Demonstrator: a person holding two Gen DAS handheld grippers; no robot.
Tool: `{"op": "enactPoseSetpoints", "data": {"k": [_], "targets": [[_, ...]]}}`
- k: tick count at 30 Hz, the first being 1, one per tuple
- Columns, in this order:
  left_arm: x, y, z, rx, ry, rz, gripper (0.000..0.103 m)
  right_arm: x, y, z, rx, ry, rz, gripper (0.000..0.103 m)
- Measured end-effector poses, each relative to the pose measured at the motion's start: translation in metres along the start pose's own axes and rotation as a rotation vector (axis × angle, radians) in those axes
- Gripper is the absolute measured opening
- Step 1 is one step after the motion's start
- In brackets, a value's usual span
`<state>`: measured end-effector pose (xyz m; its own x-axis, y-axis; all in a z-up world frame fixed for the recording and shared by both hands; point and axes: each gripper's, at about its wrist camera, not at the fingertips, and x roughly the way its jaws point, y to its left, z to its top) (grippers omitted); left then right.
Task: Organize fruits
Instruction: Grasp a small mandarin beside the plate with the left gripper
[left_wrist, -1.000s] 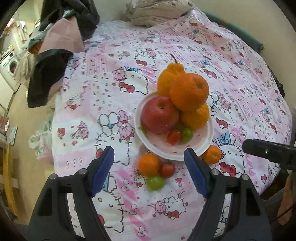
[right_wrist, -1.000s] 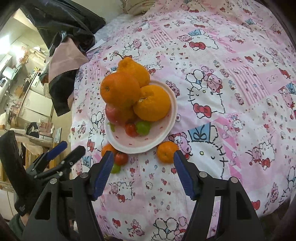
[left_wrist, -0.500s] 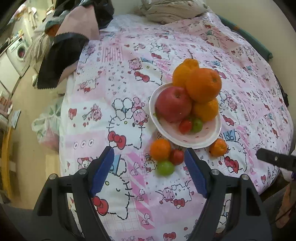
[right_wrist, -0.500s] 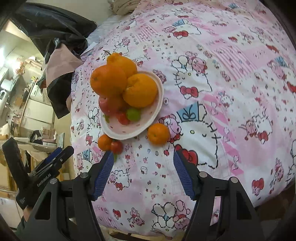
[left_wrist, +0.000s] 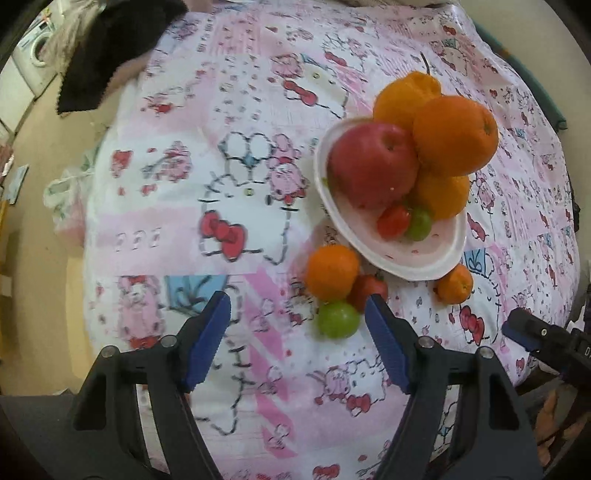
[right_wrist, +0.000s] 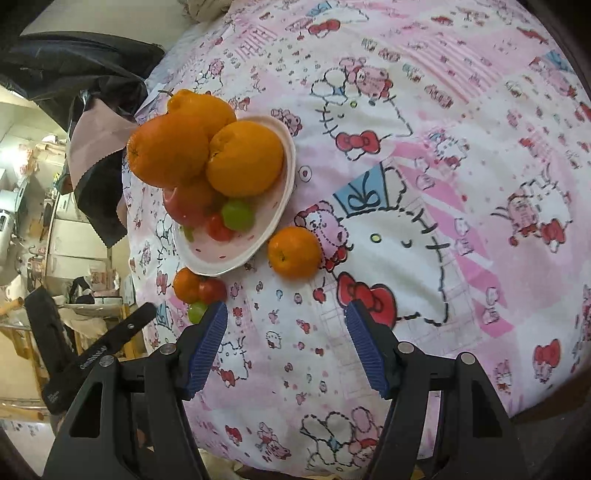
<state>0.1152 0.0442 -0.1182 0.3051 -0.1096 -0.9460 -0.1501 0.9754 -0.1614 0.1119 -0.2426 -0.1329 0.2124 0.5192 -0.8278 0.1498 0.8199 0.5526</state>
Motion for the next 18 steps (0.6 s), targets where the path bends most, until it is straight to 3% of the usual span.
{"op": "enactPoseSetpoints", "data": {"k": [3,5,10,13,18], "targets": [[0.016,-0.012,0.007,0.04,0.016,0.003,0.065,0.005,0.002,0.003,-0.003,0.006,0.0,0.07],[0.026,-0.013,0.011,0.046,0.042,-0.012,0.044,0.007,0.0,0.004,-0.004,0.009,-0.009,0.07],[0.043,-0.012,0.018,0.038,0.069,-0.047,0.046,0.008,-0.01,0.007,0.035,0.017,-0.007,0.07],[0.046,-0.013,0.021,0.024,0.079,-0.107,0.029,0.006,-0.006,0.009,0.017,0.008,-0.001,0.07],[0.042,-0.018,0.018,0.041,0.076,-0.092,0.027,0.004,-0.003,0.007,0.005,0.007,-0.012,0.07]]}}
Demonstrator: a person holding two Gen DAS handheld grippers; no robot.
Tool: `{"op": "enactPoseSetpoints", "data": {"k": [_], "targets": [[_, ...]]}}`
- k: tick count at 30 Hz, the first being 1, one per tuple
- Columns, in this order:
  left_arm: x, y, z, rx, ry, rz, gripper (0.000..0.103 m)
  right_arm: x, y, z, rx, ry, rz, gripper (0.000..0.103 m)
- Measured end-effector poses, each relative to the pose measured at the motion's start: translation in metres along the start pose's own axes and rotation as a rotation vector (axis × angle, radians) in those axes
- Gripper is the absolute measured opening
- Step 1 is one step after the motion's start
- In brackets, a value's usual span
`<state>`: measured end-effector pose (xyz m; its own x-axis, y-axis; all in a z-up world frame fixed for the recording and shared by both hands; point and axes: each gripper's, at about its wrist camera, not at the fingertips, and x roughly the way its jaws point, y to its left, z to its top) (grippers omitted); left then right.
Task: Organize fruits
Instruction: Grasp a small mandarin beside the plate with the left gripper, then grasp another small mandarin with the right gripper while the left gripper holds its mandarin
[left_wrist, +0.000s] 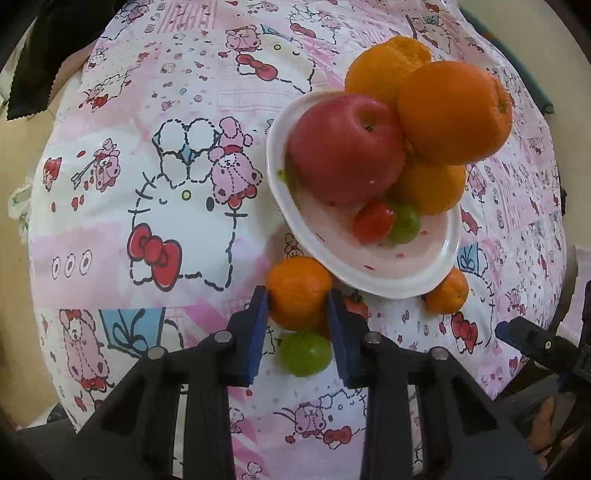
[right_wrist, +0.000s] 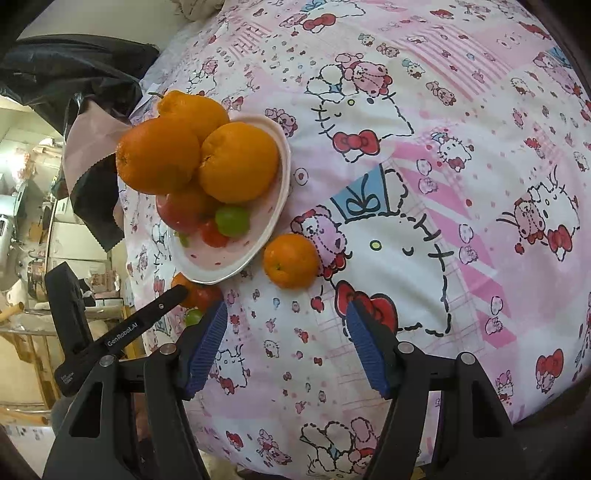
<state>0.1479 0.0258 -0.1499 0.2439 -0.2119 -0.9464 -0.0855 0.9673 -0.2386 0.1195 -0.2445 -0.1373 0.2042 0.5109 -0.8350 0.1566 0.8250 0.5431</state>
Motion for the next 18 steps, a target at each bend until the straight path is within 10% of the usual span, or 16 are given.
{"op": "enactPoseSetpoints", "data": {"k": [18], "targets": [[-0.073,-0.016,-0.031,0.049,-0.116,0.04,0.027,-0.017,-0.007,-0.001,0.029,-0.055,-0.014,0.07]]}}
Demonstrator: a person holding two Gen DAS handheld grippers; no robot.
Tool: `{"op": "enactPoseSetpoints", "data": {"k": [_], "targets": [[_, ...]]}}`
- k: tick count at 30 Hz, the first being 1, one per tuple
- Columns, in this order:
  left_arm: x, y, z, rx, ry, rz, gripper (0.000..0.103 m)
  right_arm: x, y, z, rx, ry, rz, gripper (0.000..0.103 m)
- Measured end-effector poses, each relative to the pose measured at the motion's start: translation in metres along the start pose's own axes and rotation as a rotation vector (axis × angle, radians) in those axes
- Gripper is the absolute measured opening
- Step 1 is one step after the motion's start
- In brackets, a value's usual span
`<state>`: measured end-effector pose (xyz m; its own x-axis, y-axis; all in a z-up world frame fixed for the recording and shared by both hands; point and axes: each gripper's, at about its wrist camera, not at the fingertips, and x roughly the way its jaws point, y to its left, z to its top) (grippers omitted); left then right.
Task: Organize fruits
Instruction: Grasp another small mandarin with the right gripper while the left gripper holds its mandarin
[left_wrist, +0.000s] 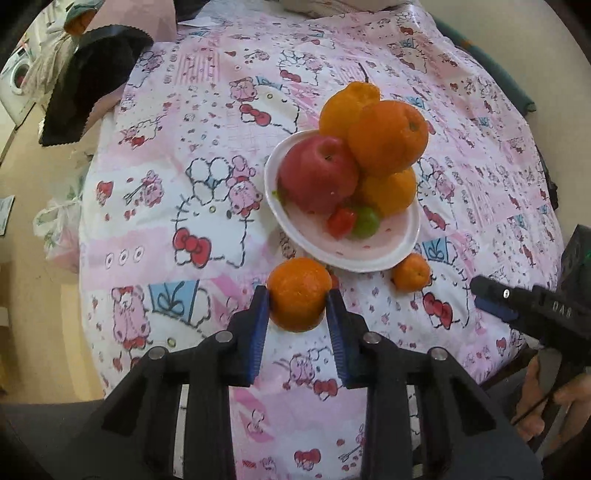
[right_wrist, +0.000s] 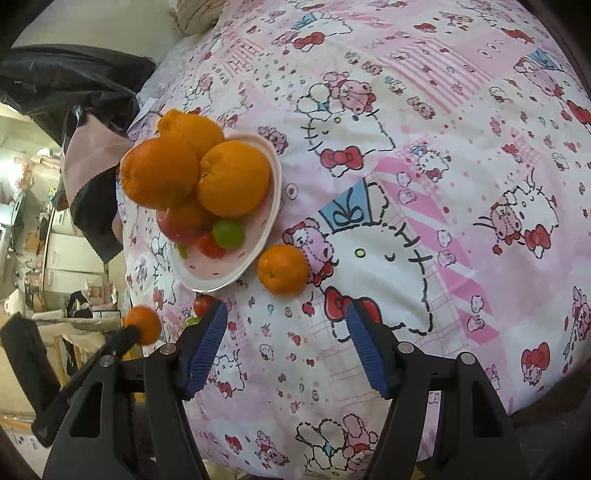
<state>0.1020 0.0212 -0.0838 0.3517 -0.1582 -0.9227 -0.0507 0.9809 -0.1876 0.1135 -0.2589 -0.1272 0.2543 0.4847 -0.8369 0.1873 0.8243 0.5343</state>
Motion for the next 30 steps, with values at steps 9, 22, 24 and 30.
{"op": "enactPoseSetpoints", "data": {"k": [9,22,24,30], "targets": [[-0.001,0.006,-0.008,-0.014,0.006,0.006,0.027,0.017,-0.012,0.007,0.051,0.028,-0.006,0.07],[0.009,0.008,-0.002,-0.02,0.025,0.003,0.027,0.078,0.041,0.013,-0.275,0.079,-0.253,0.07],[0.011,0.01,-0.002,-0.027,0.029,0.001,0.027,0.084,0.05,0.011,-0.325,0.089,-0.277,0.07],[0.013,0.014,-0.003,-0.037,0.037,0.0,0.027,0.098,0.059,0.011,-0.397,0.094,-0.325,0.067]]}}
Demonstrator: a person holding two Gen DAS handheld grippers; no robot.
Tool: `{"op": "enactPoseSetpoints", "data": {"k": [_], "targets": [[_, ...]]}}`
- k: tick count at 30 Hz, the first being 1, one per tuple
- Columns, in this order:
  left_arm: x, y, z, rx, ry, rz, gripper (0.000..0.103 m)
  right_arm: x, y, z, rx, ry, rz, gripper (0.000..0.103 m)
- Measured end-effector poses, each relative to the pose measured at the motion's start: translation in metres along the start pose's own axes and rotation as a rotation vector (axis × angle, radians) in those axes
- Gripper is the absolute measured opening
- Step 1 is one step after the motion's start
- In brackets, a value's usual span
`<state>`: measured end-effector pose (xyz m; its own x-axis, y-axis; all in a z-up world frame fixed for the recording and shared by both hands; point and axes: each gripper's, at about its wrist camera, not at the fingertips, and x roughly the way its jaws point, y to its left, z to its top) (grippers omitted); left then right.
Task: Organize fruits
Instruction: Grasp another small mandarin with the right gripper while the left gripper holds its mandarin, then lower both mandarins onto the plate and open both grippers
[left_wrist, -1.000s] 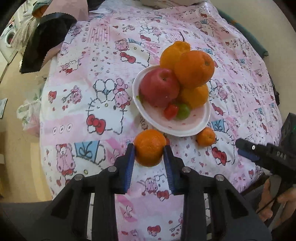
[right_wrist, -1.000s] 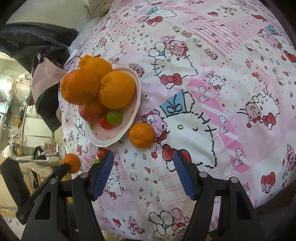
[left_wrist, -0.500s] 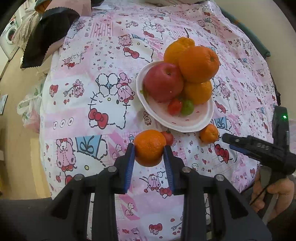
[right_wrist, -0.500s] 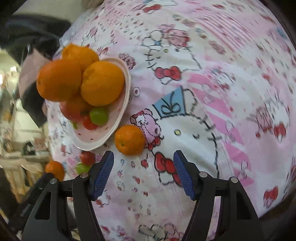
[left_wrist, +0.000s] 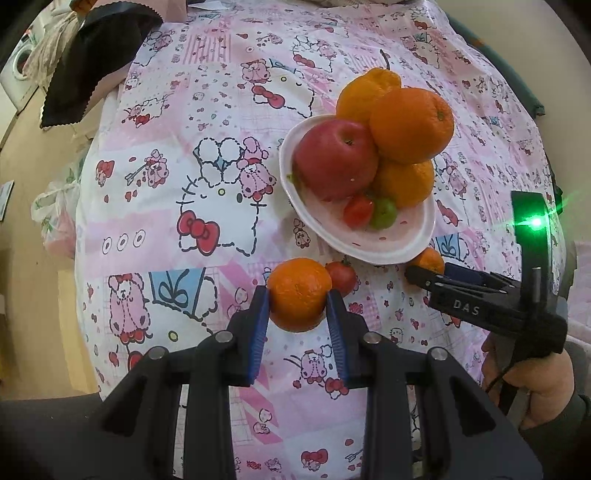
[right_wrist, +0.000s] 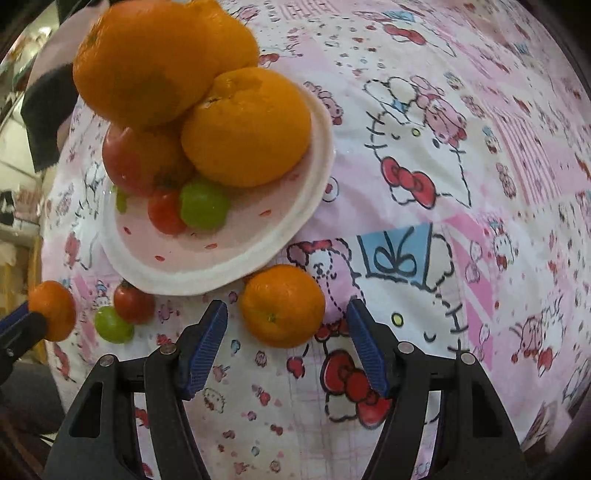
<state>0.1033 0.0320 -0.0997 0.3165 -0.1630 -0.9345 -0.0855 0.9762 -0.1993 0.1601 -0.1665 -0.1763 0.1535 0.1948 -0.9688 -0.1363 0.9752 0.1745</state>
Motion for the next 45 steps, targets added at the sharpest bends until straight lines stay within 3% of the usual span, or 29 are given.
{"op": "enactPoseSetpoints", "data": {"k": [3,24,38,45], "targets": [[0.001,0.001,0.001,-0.002,0.002,0.0,0.027,0.003,0.007,0.001,-0.036,0.004,-0.012,0.047],[0.002,-0.011,0.001,0.034,-0.041,0.034,0.027,-0.06,-0.014,-0.017,0.032,-0.086,0.042,0.047],[-0.013,-0.004,0.0,0.031,-0.111,0.069,0.027,-0.091,0.001,-0.023,0.051,-0.158,0.142,0.047],[-0.022,-0.011,0.001,0.053,-0.166,0.06,0.027,-0.1,0.005,-0.021,0.054,-0.193,0.236,0.047]]}}
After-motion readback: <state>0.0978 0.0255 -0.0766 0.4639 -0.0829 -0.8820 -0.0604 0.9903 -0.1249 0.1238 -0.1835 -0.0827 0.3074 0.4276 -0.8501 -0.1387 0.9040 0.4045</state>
